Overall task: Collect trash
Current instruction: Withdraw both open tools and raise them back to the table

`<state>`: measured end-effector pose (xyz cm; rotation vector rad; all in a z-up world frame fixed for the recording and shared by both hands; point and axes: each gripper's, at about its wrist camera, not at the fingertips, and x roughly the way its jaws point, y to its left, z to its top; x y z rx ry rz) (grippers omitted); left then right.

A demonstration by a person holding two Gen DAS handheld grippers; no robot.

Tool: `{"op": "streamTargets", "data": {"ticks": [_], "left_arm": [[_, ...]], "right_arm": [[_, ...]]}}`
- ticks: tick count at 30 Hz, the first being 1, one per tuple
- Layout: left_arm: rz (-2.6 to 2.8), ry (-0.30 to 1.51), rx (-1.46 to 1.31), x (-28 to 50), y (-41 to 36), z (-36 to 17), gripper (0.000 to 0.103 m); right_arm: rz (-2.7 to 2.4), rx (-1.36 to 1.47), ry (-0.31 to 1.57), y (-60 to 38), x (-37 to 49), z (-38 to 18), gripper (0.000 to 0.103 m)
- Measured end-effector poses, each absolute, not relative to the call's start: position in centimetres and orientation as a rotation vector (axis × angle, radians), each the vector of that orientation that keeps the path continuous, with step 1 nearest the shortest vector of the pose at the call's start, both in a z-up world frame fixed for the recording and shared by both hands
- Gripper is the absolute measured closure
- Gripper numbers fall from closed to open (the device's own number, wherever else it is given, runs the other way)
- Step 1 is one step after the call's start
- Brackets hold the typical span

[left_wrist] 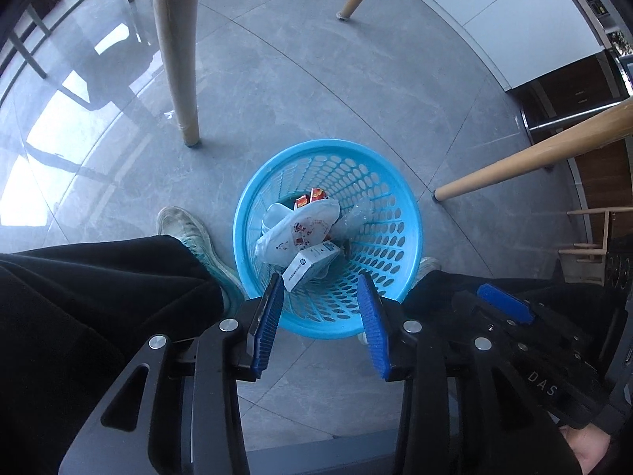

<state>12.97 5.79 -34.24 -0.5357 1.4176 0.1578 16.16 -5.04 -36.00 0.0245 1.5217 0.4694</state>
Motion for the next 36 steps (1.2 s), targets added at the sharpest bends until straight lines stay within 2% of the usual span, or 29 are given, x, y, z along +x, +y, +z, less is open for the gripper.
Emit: {"op": "streamTargets", "data": {"ticks": [4,7,12,14,19,22,27,33,36], "left_arm": [[0.152,1.389,-0.496,11.7,5.3,-32.3,0.056],[0.147,1.365,-0.462,10.6,4.9,-30.7,0.052],[0.121,1.330,-0.394,8.6,3.8,-28.0,0.039],[0.103,1.313,-0.362,7.7,3.2,-26.7,0.034],[0.066,1.234,-0.282,5.8,2.0,-22.8,0.025],[0.032,1.183,-0.251,4.9,1.1,-20.3,0.019],[-0.026,1.120,-0.230,3.8,-0.1,-17.1,0.007],[-0.040,1.047,-0.156,2.8,-1.4,-14.5,0.006],[-0.044,1.013,-0.142,2.6,-1.7,-12.9,0.006]], "right_arm": [[0.478,-0.012,1.504,-5.6,15.1,-34.0,0.048],[0.480,-0.036,1.494,-6.2,14.2,-32.5,0.046],[0.518,-0.083,1.446,-7.0,12.1,-29.3,0.038],[0.528,-0.094,1.424,-7.6,11.1,-28.0,0.032],[0.550,-0.077,1.374,-9.6,8.9,-24.8,0.030],[0.544,-0.074,1.338,-11.1,7.8,-22.8,0.025],[0.538,-0.050,1.278,-13.9,6.1,-19.8,0.022],[0.548,-0.055,1.170,-16.3,4.1,-15.6,0.010],[0.549,-0.046,1.107,-17.3,3.3,-12.9,0.009]]}}
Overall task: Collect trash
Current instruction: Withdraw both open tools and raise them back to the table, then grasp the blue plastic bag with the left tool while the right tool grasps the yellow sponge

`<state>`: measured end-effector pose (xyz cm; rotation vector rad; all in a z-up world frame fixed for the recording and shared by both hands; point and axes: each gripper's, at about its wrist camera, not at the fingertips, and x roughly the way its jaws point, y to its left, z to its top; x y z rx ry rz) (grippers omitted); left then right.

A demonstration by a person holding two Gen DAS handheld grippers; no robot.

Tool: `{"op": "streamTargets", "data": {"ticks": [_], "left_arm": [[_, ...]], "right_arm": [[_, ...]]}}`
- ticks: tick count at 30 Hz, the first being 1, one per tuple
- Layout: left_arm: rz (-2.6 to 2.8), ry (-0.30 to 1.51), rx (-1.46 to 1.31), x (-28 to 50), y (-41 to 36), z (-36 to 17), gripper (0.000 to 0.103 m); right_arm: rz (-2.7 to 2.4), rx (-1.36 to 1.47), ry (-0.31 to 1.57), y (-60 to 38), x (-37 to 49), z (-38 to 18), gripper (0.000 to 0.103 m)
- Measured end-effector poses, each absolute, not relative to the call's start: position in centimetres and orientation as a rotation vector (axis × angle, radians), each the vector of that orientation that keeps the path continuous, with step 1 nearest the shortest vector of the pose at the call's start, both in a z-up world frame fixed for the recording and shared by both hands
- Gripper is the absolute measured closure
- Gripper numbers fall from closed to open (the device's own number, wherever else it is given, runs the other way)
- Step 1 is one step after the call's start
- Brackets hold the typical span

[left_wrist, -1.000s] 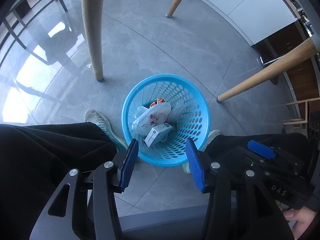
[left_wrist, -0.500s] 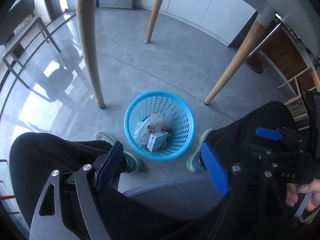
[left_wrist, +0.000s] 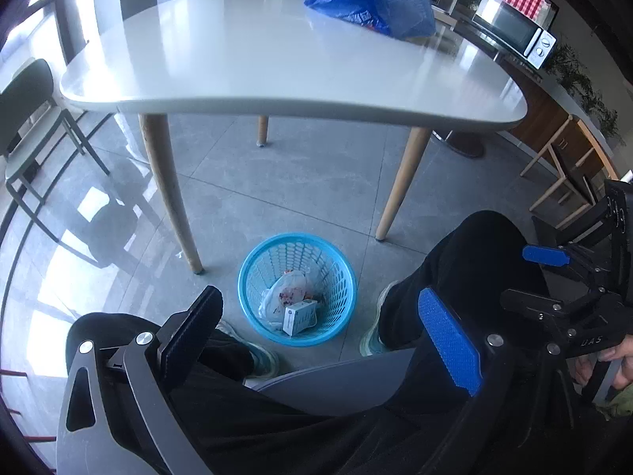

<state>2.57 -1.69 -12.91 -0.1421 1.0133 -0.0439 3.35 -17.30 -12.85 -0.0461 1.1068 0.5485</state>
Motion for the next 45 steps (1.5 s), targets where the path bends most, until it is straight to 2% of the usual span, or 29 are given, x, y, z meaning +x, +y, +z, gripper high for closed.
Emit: {"op": "streamTargets", "data": {"ticks": [9,20,31,45], "left_arm": [[-0.034,0.831,-0.151,4.6,-2.2,-5.3,0.006],[-0.049,0.710,-0.123,9.7,-4.0,-0.3,0.006],[-0.062,0.712,-0.110,15.4,-4.9,1.2,0.006],[-0.037,0.758,-0.085,20.9,-5.5,0.7,0.006]], "right_arm": [[0.564,0.009,0.884,-19.1,3.8,-3.6,0.009],[0.500,-0.003,0.766,-20.3,10.8,1.5,0.009],[0.480,-0.018,0.718,-20.8,17.3,3.4,0.009],[0.529,-0.077,0.775,-17.2,28.9,1.8,0.009]]}}
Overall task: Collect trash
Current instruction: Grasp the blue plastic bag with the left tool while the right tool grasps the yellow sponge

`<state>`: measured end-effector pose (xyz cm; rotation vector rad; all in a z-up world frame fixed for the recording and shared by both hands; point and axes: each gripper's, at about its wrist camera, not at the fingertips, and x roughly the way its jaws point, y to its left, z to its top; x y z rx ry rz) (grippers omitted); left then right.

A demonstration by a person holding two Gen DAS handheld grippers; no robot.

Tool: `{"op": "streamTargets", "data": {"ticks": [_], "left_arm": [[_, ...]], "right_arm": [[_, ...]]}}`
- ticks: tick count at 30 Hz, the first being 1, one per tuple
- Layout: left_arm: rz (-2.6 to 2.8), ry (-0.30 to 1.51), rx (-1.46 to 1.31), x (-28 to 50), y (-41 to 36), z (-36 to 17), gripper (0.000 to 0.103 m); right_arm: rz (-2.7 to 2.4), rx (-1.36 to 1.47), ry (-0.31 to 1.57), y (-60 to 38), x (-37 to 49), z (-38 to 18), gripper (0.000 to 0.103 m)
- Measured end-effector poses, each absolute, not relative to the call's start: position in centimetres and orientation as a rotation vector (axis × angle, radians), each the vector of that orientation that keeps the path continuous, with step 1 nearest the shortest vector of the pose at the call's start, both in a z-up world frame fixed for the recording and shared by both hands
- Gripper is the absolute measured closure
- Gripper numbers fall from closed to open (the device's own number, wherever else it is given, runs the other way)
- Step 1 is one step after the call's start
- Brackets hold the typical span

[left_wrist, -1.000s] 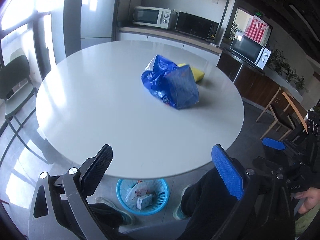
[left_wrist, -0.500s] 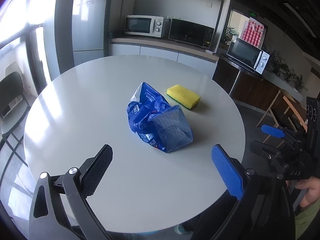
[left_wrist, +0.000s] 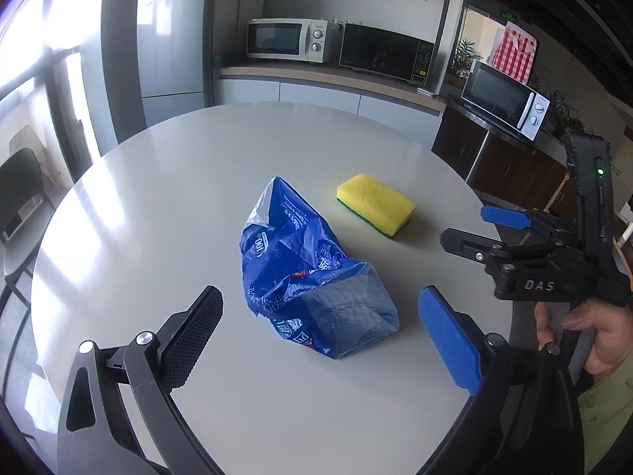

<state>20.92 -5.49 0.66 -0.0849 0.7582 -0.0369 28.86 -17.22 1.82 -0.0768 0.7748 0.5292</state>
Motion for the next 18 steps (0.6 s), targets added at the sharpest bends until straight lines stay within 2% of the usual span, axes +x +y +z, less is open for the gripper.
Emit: {"op": "streamTargets", "data": {"ticks": [11,13,15,16,18], "left_arm": [[-0.046,0.852,-0.112,24.5,-5.3,-1.0,0.008],[-0.058,0.869,-0.115,24.9,-5.5,-1.5,0.012],[-0.064,0.891,-0.121,25.2,-5.5,-2.2,0.022],[-0.070,0.901,-0.128,25.2,-5.5,-2.6,0.025],[-0.086,0.911,-0.146,25.2,-5.3,-3.1,0.035]], "right_arm": [[0.528,-0.152,0.851,-13.9,35.4,-0.8,0.009],[0.527,-0.172,0.860,-13.4,35.8,-1.3,0.009],[0.519,-0.184,0.871,-13.1,36.1,-1.9,0.009],[0.516,-0.185,0.878,-13.1,36.2,-2.2,0.011],[0.519,-0.182,0.887,-13.0,36.2,-2.6,0.022]]}}
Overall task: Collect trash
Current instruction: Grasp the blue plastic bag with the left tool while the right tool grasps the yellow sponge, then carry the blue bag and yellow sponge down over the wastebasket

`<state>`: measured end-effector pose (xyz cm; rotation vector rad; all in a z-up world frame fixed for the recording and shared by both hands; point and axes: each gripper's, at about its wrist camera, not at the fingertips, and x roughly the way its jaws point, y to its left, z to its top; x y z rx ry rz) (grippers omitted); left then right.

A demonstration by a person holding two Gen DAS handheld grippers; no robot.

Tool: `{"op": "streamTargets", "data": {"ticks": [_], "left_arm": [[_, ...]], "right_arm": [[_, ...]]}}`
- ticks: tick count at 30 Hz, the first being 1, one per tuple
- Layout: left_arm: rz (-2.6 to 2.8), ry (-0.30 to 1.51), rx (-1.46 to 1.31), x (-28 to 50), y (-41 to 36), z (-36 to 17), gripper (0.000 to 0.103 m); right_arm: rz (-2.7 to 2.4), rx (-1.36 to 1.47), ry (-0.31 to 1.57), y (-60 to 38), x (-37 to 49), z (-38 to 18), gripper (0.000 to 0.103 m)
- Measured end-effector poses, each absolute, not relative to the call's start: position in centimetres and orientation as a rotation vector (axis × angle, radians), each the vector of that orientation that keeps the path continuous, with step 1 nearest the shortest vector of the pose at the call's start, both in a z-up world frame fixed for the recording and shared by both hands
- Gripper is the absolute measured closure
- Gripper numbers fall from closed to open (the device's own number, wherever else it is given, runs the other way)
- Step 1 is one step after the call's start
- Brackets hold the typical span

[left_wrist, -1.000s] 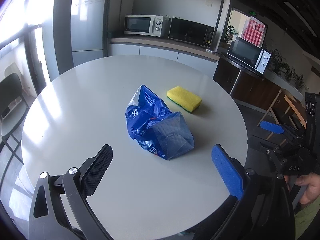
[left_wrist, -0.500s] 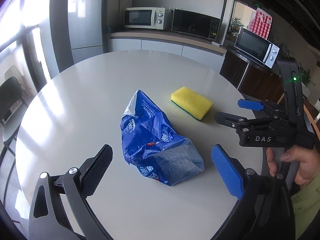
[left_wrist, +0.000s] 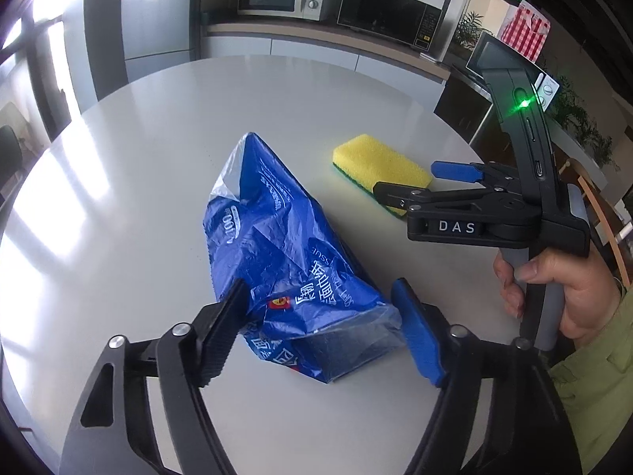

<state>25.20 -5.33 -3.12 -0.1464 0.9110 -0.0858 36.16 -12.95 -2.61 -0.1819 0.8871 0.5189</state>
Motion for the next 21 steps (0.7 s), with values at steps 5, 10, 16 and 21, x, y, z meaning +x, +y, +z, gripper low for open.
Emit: {"op": "streamTargets", "data": {"ticks": [5,10,16,21], "left_arm": [[-0.102,0.894,-0.167,24.6,-5.1,-3.5,0.061],[-0.111,0.849,-0.197,23.3,-4.5,-2.9,0.071],[-0.121,0.791,-0.241,21.2,-3.6,-1.4,0.074],[-0.143,0.727,-0.247,18.6,-3.3,0.1,0.074]], "right_arm": [[0.510,-0.210,0.894,-12.7,35.6,-3.1,0.050],[0.504,-0.218,0.877,-12.8,34.6,-3.1,0.058],[0.495,-0.191,0.840,-13.8,32.8,-2.1,0.062],[0.486,-0.171,0.807,-15.2,29.5,-0.7,0.063]]}}
